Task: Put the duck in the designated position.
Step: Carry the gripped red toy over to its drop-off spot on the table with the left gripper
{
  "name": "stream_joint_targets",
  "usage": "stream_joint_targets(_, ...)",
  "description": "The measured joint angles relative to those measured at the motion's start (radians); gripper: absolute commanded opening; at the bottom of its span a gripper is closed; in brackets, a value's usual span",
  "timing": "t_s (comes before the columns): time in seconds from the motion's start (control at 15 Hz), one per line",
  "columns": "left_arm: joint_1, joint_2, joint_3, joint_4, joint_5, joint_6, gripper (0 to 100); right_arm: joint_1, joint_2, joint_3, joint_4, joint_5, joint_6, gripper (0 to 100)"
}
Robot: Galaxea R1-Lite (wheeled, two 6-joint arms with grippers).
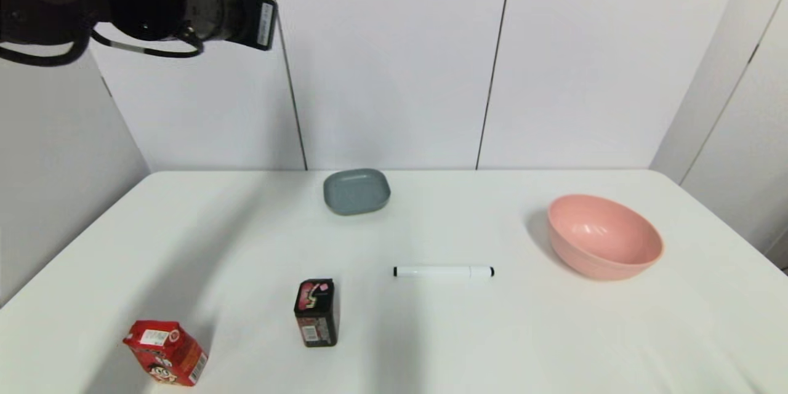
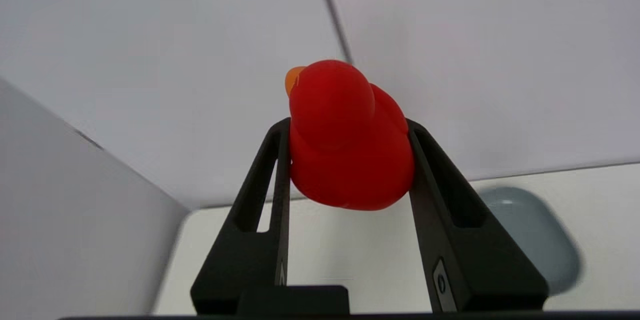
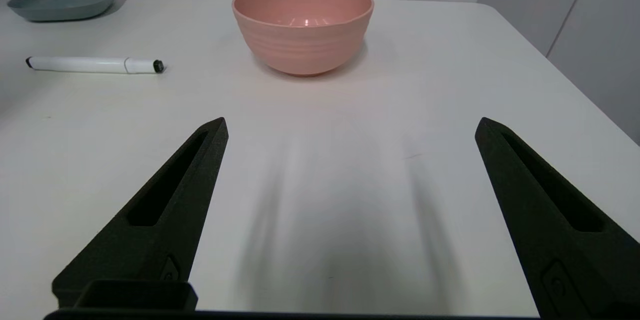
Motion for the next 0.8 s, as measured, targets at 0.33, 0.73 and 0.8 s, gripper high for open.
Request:
stream_joint_targets(0.33,0.143,-0.03,0.136,-0.064,-0.516,0.026,0,0.0,0.0,0.0,0.0,0.0,0.0,100)
stream_joint_targets(0.73,0.145,0.037,0.53,-0.39,-0.954,-0.089,0,0.0,0.0,0.0,0.0,0.0,0.0,100)
stream_joint_targets(0.8,0.134,0.069,0.549,-0.423,-0.973,-0.108,0,0.0,0.0,0.0,0.0,0.0,0.0,100)
